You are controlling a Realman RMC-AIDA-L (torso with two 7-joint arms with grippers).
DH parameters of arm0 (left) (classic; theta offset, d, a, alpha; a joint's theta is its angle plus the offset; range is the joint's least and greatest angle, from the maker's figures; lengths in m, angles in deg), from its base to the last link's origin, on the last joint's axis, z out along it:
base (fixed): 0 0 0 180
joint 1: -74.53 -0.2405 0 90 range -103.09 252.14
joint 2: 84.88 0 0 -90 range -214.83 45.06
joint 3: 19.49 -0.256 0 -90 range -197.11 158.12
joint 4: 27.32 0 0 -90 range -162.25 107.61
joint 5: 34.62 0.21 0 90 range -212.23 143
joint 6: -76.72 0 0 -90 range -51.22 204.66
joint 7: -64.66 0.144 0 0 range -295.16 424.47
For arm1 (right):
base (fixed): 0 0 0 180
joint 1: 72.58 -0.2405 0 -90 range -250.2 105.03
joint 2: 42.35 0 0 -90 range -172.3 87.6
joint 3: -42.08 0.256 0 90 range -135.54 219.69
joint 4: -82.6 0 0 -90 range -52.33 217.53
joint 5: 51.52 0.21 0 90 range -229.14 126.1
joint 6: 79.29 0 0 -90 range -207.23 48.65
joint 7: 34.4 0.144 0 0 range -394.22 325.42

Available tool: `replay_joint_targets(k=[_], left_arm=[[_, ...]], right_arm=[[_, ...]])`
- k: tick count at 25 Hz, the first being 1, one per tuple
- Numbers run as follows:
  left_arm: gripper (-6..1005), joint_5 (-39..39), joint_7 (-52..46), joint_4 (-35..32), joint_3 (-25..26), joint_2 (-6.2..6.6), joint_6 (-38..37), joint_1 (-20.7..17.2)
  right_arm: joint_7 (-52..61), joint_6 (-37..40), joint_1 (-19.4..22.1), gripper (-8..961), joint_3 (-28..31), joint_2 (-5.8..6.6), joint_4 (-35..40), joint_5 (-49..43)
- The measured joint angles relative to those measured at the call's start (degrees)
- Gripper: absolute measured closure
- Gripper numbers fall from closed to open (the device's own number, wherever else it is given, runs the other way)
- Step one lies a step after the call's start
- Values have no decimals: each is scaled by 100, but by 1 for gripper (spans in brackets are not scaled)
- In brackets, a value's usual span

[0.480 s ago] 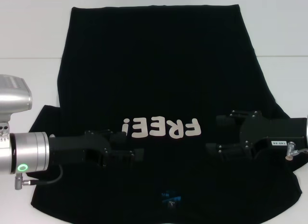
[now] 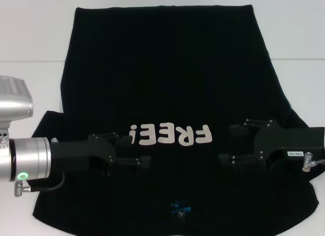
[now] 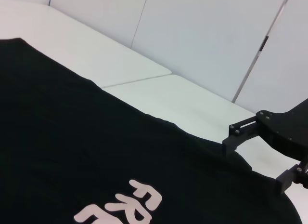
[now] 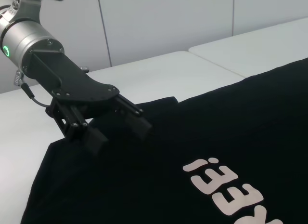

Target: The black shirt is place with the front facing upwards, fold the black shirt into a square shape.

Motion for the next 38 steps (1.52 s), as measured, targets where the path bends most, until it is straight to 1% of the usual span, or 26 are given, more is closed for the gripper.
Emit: replay_joint_targets(k=[4,6,9,12,13,14,15,17,18,21,23,28,33,38], left_arm=[[96,-39,-50,2,47,-3,14,-2],[97,-91,-421,-1,221,0,78,-1],[97,-193,-1548,-6,791,33,216,7],[97,-200,-2990,38,1359,157,434,-45],[97,-201,-3322,66,1448,211,482,-82],[97,-201,-3767,118,1567,293,545,-152],[97,-200,-3993,180,1654,362,591,-219],[98,-198,-4137,289,1788,459,663,-351],[98,-198,-4136,316,1840,488,686,-408],[98,-198,-4059,365,1931,555,718,-668],[98,-198,-3971,338,1932,577,690,-811],[99,-84,-3796,161,1916,555,654,-1034],[99,52,-3831,168,1922,570,746,-1055],[101,92,-3580,158,1913,568,874,-1036]], right_arm=[[52,-11,10,41,26,2,-7,18],[311,-57,9,41,176,2,-51,116],[1121,-299,9,42,531,19,-187,447],[2507,-682,22,42,911,39,-244,621],[2959,-799,23,42,993,70,-284,630],[3344,-900,23,42,1054,106,-336,632],[3572,-926,23,42,1089,152,-412,639],[3803,-949,21,42,1177,245,-604,684],[3818,-959,20,42,1214,261,-654,701],[3836,-1075,22,42,1310,279,-734,734],[3836,-1158,9,42,1336,279,-755,745],[3842,-1249,-90,42,1341,280,-760,773],[3847,-1326,-191,42,1344,260,-763,774],[3847,-1405,-219,42,1345,248,-767,778]])
